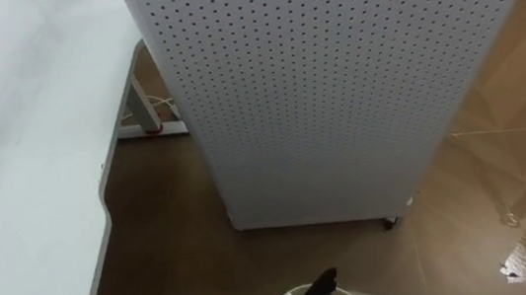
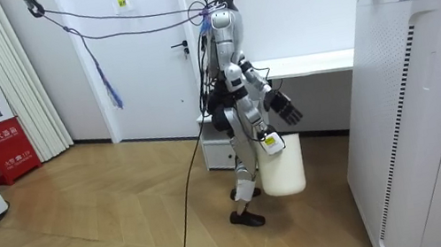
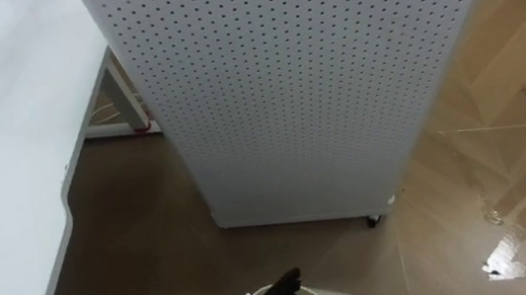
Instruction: Pick garbage
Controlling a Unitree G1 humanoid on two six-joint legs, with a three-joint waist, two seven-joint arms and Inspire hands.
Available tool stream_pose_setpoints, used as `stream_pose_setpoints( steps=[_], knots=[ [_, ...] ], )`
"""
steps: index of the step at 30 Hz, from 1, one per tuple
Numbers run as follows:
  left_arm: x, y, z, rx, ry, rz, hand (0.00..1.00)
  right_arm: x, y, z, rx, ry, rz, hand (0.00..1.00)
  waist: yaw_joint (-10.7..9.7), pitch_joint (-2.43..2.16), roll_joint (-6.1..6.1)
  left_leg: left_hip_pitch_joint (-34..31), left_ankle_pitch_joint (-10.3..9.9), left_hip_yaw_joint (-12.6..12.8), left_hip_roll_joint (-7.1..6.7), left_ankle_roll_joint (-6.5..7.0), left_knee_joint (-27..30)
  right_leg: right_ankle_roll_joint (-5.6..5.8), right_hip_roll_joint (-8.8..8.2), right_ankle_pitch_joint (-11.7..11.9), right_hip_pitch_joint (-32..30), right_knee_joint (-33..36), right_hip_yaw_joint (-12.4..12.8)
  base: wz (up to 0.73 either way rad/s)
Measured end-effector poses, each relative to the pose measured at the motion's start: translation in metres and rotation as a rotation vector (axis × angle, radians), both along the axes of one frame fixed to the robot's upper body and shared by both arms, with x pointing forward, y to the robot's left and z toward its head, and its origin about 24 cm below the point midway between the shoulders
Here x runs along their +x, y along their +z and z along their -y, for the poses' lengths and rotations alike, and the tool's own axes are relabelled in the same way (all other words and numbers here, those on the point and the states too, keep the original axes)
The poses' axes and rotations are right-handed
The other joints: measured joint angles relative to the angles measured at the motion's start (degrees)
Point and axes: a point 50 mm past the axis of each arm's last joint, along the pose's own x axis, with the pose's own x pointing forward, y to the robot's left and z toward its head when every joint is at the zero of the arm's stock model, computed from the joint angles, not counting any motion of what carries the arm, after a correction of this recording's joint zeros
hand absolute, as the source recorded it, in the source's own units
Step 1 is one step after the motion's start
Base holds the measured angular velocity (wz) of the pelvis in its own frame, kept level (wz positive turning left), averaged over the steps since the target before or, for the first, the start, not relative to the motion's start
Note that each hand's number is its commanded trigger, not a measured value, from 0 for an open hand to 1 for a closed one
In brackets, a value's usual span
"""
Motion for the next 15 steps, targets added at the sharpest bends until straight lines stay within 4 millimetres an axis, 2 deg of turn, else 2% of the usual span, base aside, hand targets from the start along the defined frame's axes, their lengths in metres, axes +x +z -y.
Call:
stream_pose_setpoints(
  steps=[2,9,11,13,14,15],
  knots=[
    [0.01,0.02,-0.001,-0.013,0.046,0.116,0.0,-0.004,-0.001,0.005,-0.003,-0.008,-0.01,1.0,0.02,-0.01,0.03,0.95,0.0,-0.1,0.09,0.0,-0.19,-0.01,0.05,0.01,1.25,-0.58,-0.5,0.04],
    [0.024,0.07,-0.01,-0.001,0.167,0.41,0.0,-0.03,-0.01,0.019,-0.016,-0.043,-0.056,1.0,-0.02,-0.18,0.25,6.85,0.09,0.07,0.14,-0.37,-3.78,-0.01,0.42,-0.13,7.0,-3.26,-1.22,0.03],
    [0.022,0.091,-0.017,-0.017,0.223,0.514,0.0,-0.034,-0.011,0.022,-0.02,-0.045,-0.05,1.0,0.08,-0.44,0.27,7.81,0.06,0.06,0.37,-0.46,-3.8,-0.06,0.78,-0.12,8.37,-4.27,-1.38,0.0],
    [0.02,0.1,-0.021,-0.038,0.257,0.565,0.0,-0.042,-0.013,0.024,-0.025,-0.052,-0.057,1.0,0.18,-0.68,0.25,9.0,0.06,0.05,0.62,-0.46,-3.71,-0.15,1.02,-0.06,10.47,-5.55,-1.9,0.07],
    [0.019,0.104,-0.025,-0.04,0.281,0.583,0.0,-0.047,-0.014,0.025,-0.028,-0.059,-0.068,1.0,0.2,-1.02,0.22,10.04,0.06,0.05,0.69,-0.46,-3.74,-0.16,1.14,-0.07,11.88,-6.09,-2.12,0.05],
    [0.018,0.107,-0.028,-0.039,0.293,0.595,0.0,-0.048,-0.015,0.026,-0.031,-0.063,-0.07,1.0,0.24,-1.07,0.2,10.69,0.06,0.06,0.7,-0.47,-3.78,-0.18,1.16,-0.08,12.56,-6.28,-2.12,-0.03]
  ],
)
